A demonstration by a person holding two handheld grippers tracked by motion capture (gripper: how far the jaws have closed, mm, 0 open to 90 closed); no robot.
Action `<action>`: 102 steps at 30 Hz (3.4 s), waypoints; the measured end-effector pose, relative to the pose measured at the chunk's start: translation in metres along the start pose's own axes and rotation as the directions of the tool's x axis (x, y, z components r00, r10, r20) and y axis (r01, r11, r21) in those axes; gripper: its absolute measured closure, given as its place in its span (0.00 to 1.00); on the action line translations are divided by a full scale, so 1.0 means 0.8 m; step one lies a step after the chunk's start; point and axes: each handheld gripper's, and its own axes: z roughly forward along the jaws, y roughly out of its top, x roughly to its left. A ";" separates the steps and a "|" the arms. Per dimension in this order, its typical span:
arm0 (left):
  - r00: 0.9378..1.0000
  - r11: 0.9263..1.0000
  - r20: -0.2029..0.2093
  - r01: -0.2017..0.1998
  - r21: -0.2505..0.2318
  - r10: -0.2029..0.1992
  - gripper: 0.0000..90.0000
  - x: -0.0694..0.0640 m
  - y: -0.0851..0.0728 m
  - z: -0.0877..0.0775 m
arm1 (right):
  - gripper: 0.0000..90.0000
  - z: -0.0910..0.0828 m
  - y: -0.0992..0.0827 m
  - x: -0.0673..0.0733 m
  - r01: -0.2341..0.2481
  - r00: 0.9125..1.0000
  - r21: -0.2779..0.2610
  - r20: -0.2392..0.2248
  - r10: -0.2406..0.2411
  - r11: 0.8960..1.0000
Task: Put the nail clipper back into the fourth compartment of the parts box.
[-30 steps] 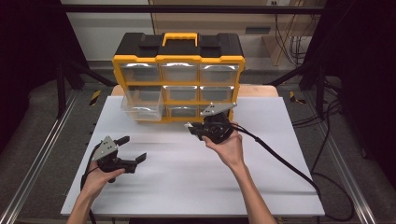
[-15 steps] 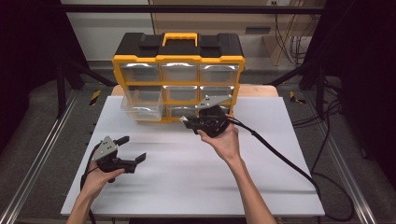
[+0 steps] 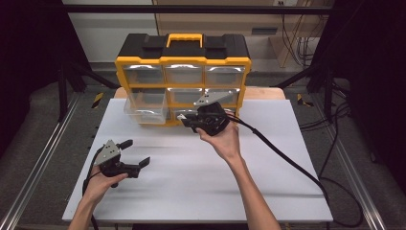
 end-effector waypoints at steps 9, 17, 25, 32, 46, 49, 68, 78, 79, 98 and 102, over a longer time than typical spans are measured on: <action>1.000 1.000 0.000 0.002 -0.001 -0.002 0.02 0.001 0.000 0.000 | 0.86 0.002 0.018 0.004 0.019 1.000 -0.022 -0.009 -0.019 1.000; 1.000 1.000 0.001 0.003 -0.002 -0.003 0.02 0.001 0.000 -0.001 | 0.86 0.009 0.033 0.006 0.032 0.999 -0.033 -0.009 -0.032 0.999; 1.000 1.000 0.005 0.002 -0.001 -0.002 0.02 0.001 0.000 -0.001 | 0.86 0.018 0.048 0.006 0.042 0.999 -0.039 -0.007 -0.042 0.998; 1.000 1.000 0.001 0.005 -0.007 -0.005 0.02 0.002 0.001 -0.003 | 0.86 0.028 0.062 0.007 0.050 0.999 -0.040 -0.007 -0.050 0.998; 1.000 1.000 0.001 0.006 -0.008 -0.006 0.02 0.003 0.001 -0.003 | 0.86 0.058 0.083 0.004 0.058 0.998 -0.036 -0.024 -0.059 0.998; 1.000 1.000 0.001 0.005 -0.009 -0.005 0.02 0.003 0.002 -0.003 | 0.86 0.064 0.087 0.004 0.061 0.998 -0.031 -0.023 -0.062 0.998; 1.000 1.000 0.000 0.006 -0.007 -0.006 0.02 0.003 0.001 -0.003 | 0.86 0.103 0.108 0.005 0.078 0.997 -0.034 -0.021 -0.079 0.996; 1.000 1.000 0.002 0.004 -0.003 -0.004 0.02 0.003 0.001 -0.002 | 0.86 0.117 0.108 -0.002 0.054 0.998 -0.044 -0.015 -0.054 0.998; 1.000 1.000 0.003 0.004 -0.004 -0.004 0.02 0.003 0.001 -0.002 | 0.86 0.118 0.108 -0.003 0.052 0.999 -0.045 -0.014 -0.053 0.998; 1.000 1.000 0.003 0.004 -0.001 -0.004 0.02 0.002 0.000 -0.001 | 0.86 0.143 0.110 -0.012 0.043 0.999 -0.031 0.000 -0.043 0.999; 1.000 1.000 0.004 0.004 -0.001 -0.004 0.02 0.002 0.000 -0.002 | 0.86 0.149 0.108 -0.015 0.037 0.999 -0.020 0.000 -0.037 0.999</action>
